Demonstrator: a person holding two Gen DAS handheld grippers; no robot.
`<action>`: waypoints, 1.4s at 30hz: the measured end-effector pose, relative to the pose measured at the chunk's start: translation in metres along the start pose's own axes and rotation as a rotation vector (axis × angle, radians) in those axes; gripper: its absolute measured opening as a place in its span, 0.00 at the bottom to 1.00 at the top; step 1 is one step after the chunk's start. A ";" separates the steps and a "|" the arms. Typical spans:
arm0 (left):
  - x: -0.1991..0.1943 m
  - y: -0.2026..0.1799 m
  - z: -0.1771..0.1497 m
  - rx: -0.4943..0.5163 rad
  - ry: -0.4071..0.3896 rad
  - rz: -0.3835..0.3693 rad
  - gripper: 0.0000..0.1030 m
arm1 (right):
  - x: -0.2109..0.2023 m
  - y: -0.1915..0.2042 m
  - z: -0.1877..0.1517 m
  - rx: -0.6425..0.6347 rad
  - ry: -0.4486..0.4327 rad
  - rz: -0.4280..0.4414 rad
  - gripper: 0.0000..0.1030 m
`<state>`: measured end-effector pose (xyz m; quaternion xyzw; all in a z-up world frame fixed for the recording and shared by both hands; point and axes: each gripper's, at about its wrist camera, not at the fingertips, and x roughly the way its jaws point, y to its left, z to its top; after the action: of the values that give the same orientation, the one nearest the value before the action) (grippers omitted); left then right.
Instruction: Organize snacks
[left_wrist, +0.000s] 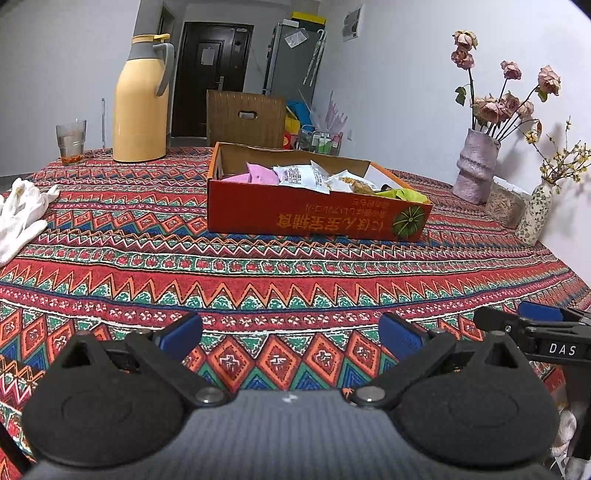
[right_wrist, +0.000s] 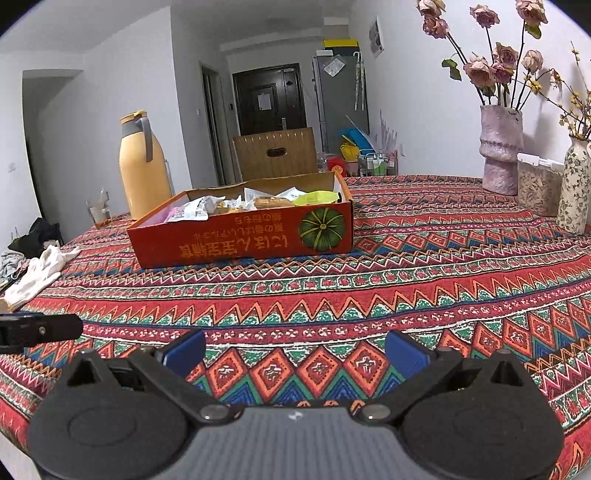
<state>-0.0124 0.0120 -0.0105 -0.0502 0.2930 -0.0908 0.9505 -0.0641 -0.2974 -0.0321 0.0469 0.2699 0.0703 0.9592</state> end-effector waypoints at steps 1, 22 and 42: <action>0.000 0.000 0.000 0.000 0.001 0.000 1.00 | 0.000 0.000 0.000 0.000 0.000 0.000 1.00; 0.002 -0.002 -0.002 -0.003 0.008 -0.003 1.00 | 0.005 0.000 0.000 -0.002 0.009 0.000 1.00; 0.003 -0.002 -0.005 -0.005 0.012 -0.007 1.00 | 0.005 0.000 0.000 -0.004 0.010 0.000 1.00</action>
<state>-0.0129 0.0094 -0.0158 -0.0528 0.2985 -0.0938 0.9483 -0.0599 -0.2963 -0.0348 0.0448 0.2745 0.0711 0.9579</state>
